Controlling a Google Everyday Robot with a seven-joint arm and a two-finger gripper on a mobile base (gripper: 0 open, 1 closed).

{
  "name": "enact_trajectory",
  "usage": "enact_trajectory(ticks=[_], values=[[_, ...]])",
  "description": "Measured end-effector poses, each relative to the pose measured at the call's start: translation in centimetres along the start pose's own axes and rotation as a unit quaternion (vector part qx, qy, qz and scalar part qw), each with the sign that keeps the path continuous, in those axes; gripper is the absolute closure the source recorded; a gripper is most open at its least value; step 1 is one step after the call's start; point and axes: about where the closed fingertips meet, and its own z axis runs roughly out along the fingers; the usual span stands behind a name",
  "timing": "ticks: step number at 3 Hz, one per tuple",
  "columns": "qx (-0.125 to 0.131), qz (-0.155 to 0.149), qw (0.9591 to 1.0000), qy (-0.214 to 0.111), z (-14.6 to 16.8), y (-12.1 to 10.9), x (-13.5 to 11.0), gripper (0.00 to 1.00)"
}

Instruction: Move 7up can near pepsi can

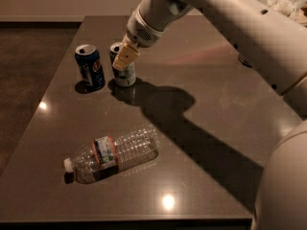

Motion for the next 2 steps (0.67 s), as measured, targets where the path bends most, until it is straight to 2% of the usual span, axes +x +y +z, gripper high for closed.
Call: enact_trajectory(ticks=[1,2], values=[[-0.002,-0.001,1.0,0.0,0.2,0.08,-0.05,0.0],[-0.002,-0.001,1.0,0.0,0.21,0.08,-0.05,0.0]])
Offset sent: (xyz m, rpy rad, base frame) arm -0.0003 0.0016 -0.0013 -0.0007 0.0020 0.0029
